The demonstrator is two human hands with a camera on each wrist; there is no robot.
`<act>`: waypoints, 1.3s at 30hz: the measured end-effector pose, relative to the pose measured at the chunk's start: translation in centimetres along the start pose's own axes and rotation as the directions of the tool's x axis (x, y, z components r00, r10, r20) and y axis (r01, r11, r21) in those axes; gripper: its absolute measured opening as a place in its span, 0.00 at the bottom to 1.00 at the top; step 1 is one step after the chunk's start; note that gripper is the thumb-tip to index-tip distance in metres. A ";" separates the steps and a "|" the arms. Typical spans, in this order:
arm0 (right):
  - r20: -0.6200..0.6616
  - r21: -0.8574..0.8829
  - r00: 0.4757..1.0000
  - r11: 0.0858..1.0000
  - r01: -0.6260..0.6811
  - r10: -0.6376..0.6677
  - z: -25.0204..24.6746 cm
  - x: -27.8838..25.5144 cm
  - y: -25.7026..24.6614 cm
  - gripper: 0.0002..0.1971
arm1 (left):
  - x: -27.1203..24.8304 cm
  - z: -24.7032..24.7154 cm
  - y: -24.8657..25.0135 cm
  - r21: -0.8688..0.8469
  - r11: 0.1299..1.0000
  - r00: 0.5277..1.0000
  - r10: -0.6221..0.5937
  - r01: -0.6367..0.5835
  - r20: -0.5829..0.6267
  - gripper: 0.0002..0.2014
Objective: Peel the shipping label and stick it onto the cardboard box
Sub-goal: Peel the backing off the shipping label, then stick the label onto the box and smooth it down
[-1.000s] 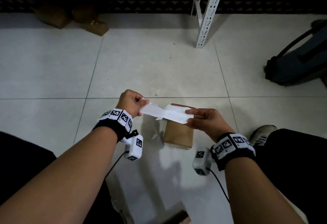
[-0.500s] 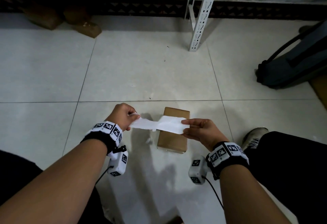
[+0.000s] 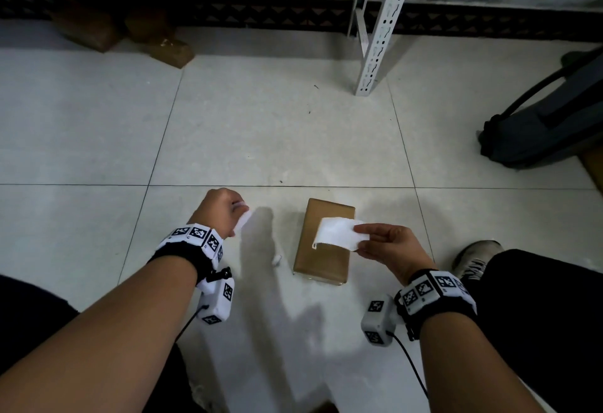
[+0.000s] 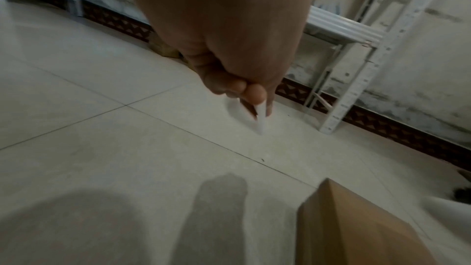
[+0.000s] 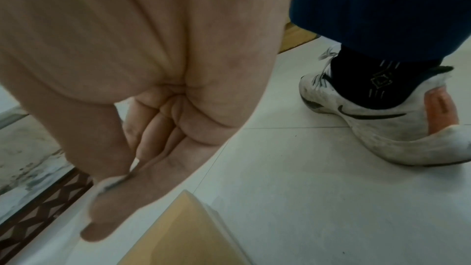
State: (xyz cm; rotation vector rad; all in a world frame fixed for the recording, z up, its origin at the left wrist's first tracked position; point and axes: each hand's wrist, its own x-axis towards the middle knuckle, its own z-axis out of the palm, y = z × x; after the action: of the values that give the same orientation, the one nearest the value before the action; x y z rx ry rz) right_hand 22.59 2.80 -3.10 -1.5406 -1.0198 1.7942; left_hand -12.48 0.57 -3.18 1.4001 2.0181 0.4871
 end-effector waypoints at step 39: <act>-0.088 -0.084 0.996 0.996 -0.033 0.025 2.0 2.6 3.0 0.15 | 3.8 12.8 -2.7 0.310 0.943 0.892 -0.032 -0.122 0.450 0.12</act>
State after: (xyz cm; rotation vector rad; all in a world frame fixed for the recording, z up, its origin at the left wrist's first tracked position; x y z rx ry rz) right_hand 20.31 2.88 -6.94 -1.6777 -1.0500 1.7070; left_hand -6.65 2.48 -15.37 1.5853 1.7324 -0.1691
